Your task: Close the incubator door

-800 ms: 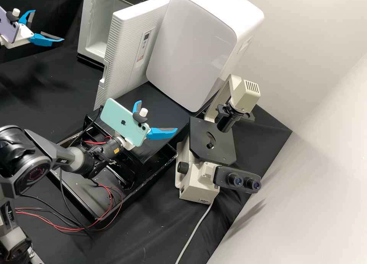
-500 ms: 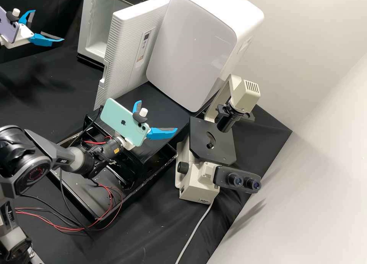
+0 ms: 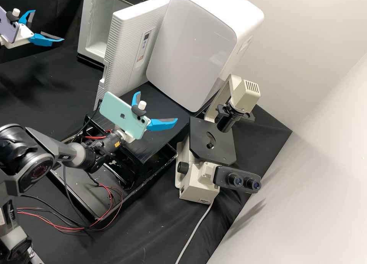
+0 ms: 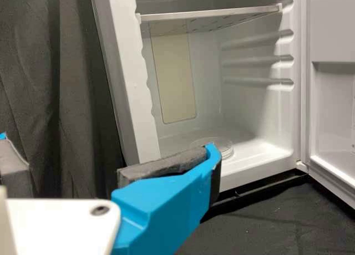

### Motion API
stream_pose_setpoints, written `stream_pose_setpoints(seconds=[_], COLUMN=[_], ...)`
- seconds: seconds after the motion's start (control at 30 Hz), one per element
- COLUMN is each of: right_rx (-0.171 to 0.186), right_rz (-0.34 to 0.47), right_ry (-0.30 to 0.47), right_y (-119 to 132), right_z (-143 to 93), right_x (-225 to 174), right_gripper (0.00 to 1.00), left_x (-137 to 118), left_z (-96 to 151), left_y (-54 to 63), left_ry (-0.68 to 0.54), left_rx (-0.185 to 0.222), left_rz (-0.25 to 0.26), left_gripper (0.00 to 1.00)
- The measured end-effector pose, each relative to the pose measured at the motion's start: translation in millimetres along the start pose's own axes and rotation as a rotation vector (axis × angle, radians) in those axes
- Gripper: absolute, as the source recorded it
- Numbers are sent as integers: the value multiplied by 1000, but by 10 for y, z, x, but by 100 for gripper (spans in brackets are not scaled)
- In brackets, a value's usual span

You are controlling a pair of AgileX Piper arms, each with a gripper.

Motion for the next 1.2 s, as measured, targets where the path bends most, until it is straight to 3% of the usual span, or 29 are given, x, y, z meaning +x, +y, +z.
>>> stream_pose_setpoints(seconds=[0.17,0.4,0.83,0.93,1.0,1.2], right_rx=[-11,-71,-133,-153,-190,-228], right_rz=[45,100,99,96,85,78], right_ry=[70,157,197,209,225,256], right_y=[52,91,99,83,67,22], right_z=[-147,-366,-641,-699,-752,-904], right_x=[258,650,1239,1332,1404,1517], right_gripper=[0,0,0,0,0,0], left_x=[0,0,0,0,0,0], left_z=[0,0,0,0,0,0], left_y=[0,0,0,0,0,0], left_ry=[0,0,0,0,0,0], left_rx=[0,0,0,0,0,0], left_rz=[0,0,0,0,0,0], left_gripper=[100,100,100,100,100,100])
